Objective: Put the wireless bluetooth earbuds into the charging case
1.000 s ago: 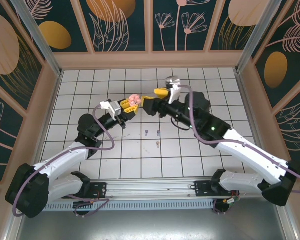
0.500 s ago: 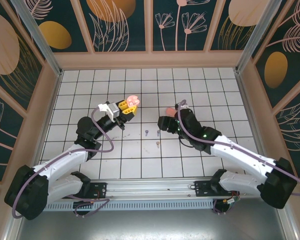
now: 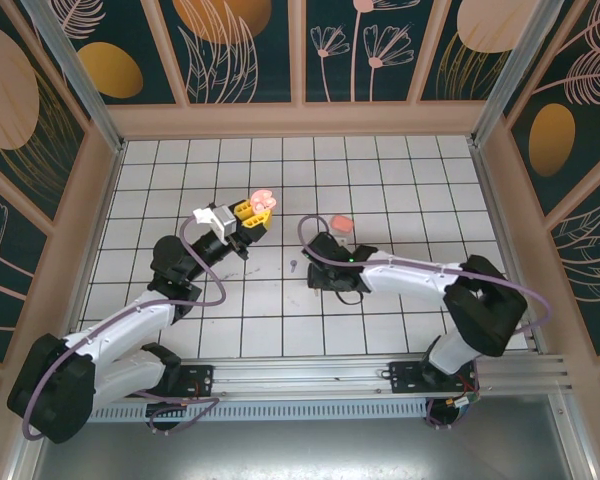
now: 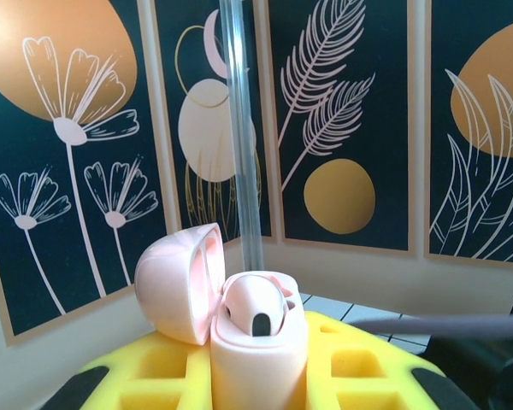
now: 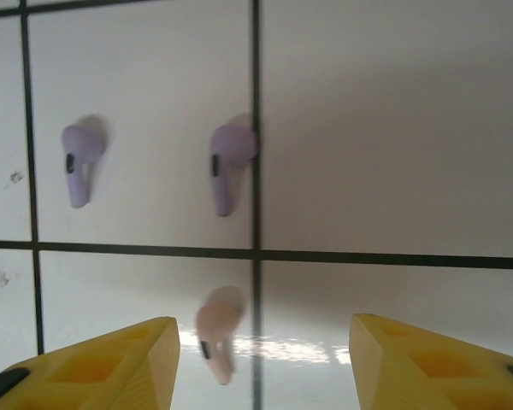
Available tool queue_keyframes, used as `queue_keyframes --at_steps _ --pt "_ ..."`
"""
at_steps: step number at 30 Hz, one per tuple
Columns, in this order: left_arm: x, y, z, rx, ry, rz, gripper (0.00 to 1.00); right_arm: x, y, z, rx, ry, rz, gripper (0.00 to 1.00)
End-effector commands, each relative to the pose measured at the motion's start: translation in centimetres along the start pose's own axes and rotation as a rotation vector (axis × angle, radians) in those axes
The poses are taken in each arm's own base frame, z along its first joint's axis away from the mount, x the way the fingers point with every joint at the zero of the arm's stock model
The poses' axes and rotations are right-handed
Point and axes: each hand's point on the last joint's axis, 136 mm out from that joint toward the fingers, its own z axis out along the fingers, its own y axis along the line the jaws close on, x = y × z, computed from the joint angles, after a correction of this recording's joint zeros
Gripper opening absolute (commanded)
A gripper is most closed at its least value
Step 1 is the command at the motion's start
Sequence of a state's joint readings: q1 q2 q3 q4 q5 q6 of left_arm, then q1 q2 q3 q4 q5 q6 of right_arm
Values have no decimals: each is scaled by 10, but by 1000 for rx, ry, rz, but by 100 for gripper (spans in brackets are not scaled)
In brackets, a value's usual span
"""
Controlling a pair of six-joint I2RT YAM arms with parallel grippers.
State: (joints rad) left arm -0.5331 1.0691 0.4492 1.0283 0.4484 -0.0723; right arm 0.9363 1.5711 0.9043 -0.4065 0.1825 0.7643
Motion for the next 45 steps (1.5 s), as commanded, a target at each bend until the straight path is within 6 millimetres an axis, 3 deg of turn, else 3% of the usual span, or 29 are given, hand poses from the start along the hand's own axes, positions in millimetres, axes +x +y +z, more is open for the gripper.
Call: queue_keyframes --at_steps 1,28,36,45 --pt "-11 -2 -2 -2 -38 16 0 3 11 3 33 30 -50 53" --pt "-14 -3 -2 3 -43 22 0 19 13 35 109 95 -106 36" --pt "-14 -3 -2 3 -42 20 0 21 14 37 108 100 -110 32" --pt "-14 -3 -2 3 -43 17 0 20 16 32 91 89 -103 21"
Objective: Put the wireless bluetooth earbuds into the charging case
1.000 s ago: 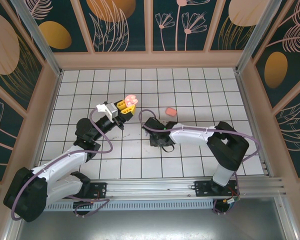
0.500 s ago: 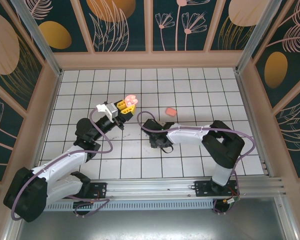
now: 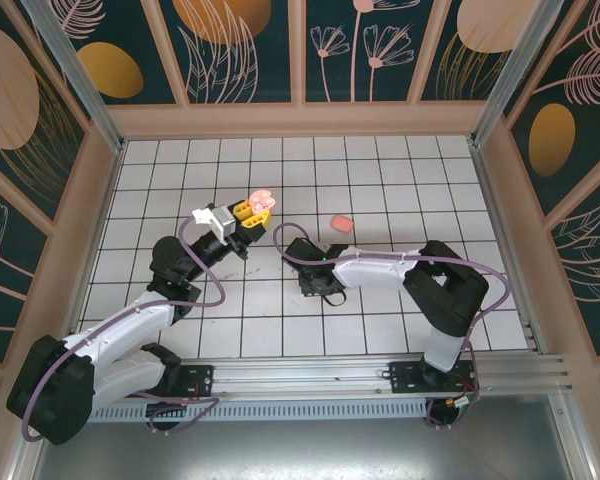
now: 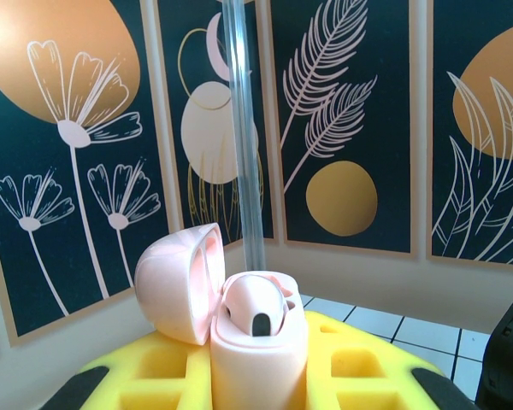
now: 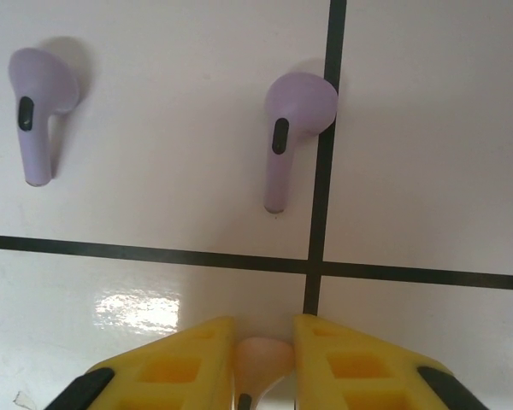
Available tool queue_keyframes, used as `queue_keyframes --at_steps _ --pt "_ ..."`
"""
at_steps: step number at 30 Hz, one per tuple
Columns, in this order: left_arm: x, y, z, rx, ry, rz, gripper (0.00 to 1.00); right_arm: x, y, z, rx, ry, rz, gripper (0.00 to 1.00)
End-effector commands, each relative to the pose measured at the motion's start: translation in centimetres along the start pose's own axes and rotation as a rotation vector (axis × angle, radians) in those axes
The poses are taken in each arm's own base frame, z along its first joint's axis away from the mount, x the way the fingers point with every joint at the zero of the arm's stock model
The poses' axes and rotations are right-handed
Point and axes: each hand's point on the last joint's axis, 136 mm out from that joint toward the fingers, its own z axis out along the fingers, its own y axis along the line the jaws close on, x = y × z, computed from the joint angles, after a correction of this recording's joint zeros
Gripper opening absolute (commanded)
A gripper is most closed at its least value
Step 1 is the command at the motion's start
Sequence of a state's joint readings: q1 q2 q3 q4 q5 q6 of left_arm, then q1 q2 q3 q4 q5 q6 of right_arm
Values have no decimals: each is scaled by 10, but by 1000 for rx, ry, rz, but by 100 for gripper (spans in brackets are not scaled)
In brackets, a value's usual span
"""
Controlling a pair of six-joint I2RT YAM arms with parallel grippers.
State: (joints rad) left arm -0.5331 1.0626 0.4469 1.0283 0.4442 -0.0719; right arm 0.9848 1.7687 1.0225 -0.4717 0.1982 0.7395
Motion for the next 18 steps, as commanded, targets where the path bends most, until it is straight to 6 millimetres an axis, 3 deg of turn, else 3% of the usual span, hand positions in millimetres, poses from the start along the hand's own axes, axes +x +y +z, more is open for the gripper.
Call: queue_keyframes --at_steps 1,5,10,14,18 --pt "-13 -3 -1 6 -39 15 0 1 4 -2 -8 -5 -5 20" --pt "-13 -3 -1 8 -39 12 0 -8 5 -16 -26 -46 10 18" --pt "-15 -4 -1 13 -45 16 0 -32 7 -51 -63 -156 27 16" --pt "-17 -6 -1 21 -50 22 0 -60 11 -97 -122 -287 26 16" --pt "-17 -7 -1 28 -49 24 0 -95 16 -163 -199 -459 21 16"
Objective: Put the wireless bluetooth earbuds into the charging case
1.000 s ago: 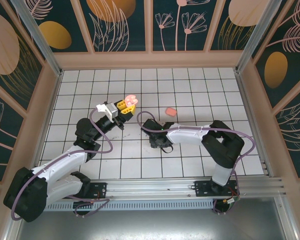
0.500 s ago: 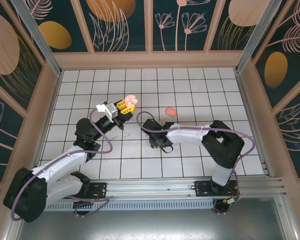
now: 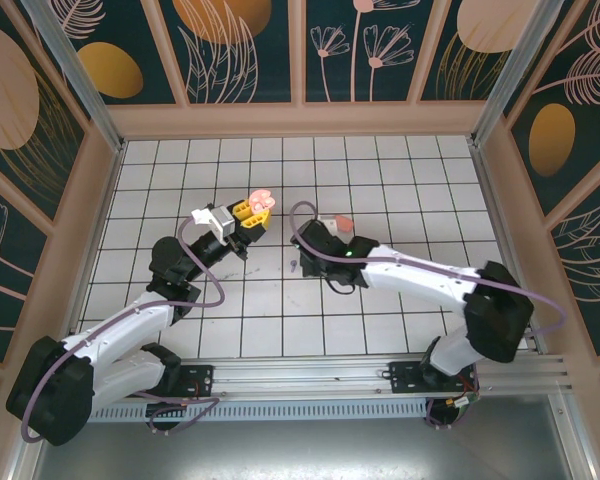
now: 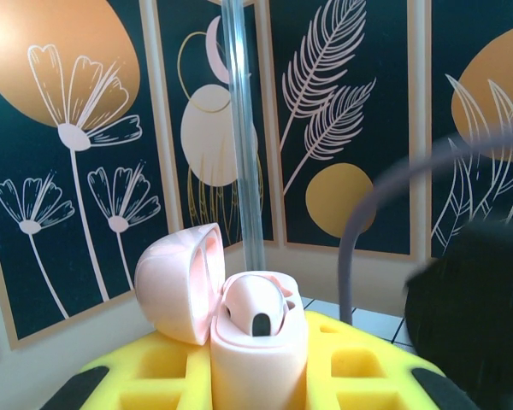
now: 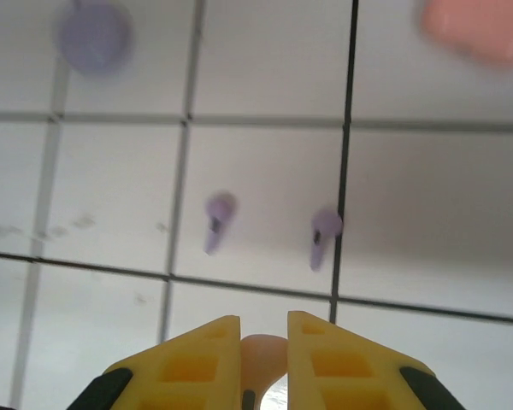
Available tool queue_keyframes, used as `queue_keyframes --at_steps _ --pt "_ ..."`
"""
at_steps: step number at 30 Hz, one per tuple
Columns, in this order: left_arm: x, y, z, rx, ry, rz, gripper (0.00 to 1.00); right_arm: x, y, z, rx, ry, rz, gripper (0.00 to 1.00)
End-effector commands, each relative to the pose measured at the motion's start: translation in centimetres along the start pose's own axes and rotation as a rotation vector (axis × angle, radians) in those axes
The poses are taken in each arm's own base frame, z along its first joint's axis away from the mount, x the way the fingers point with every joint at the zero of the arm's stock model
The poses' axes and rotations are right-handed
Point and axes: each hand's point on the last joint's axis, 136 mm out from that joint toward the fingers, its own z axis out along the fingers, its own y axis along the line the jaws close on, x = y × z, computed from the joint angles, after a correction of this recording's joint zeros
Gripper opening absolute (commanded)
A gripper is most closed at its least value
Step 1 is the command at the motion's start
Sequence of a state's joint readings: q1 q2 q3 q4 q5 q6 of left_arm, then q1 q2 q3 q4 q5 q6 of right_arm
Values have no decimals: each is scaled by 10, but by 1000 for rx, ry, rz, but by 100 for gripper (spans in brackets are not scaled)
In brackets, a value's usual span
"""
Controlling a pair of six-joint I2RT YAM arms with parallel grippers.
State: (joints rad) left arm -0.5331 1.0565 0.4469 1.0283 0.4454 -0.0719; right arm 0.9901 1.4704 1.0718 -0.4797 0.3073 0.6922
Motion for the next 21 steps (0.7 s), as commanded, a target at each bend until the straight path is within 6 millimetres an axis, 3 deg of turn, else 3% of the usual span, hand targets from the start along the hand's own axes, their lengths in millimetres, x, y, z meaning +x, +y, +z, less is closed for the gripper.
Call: queue_keyframes --at_steps 1,6,9,12,15,21 --pt "-15 -7 0 31 -43 21 0 -56 15 -53 -60 -192 -24 16" --pt "-9 -12 3 68 -26 12 0 -117 41 -128 -212 -409 -64 17" --pt "-5 -15 5 95 -13 4 0 -142 60 -169 -329 -525 -105 18" --pt "-4 -18 8 123 -9 -11 0 -154 78 -202 -440 -617 -154 18" --pt "-5 -21 11 145 -10 -16 0 -157 93 -224 -529 -678 -203 18" --pt "-5 -26 19 173 -5 -13 0 -151 116 -231 -613 -713 -265 19"
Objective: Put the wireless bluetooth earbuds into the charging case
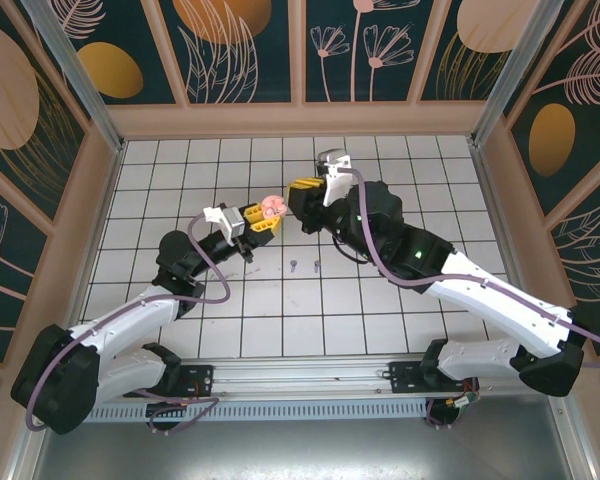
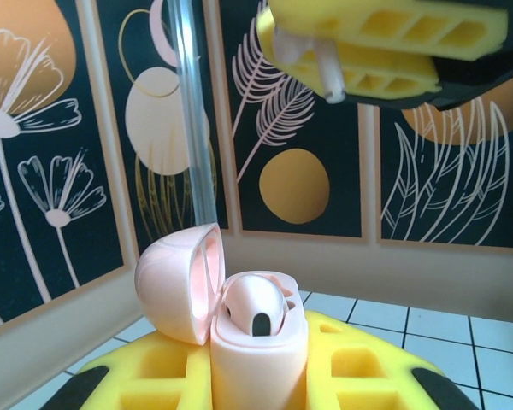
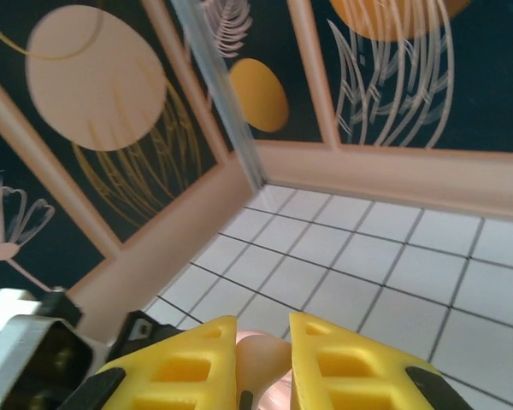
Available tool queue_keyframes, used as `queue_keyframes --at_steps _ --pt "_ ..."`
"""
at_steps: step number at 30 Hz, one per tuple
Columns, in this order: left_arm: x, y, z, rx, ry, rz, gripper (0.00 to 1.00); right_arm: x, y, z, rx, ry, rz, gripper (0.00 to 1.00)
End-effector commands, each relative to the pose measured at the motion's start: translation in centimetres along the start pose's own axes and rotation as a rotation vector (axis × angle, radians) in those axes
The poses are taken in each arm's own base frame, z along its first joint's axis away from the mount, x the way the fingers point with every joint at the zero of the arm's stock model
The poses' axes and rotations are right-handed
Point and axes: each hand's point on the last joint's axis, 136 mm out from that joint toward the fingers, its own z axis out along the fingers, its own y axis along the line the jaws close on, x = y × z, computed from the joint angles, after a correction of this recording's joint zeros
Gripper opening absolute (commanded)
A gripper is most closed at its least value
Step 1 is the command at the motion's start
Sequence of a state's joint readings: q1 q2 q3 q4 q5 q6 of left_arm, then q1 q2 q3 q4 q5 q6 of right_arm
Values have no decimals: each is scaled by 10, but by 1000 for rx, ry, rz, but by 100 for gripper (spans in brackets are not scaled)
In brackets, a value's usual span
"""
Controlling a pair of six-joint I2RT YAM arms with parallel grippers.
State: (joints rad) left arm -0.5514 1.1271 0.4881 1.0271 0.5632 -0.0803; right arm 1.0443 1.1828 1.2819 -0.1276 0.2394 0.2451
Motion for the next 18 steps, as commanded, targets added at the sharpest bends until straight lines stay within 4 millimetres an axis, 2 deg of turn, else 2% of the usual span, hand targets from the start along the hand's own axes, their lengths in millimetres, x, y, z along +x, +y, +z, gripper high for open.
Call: queue_keyframes --at_steps 1,13,18 --pt "-16 -5 7 41 -36 17 0 -14 20 1 -82 -66 -42 19" --pt "-15 -3 9 33 -28 31 0 27 21 18 -87 19 -16 19" --pt "-15 -3 9 33 -28 33 0 36 16 20 -62 35 -13 18"
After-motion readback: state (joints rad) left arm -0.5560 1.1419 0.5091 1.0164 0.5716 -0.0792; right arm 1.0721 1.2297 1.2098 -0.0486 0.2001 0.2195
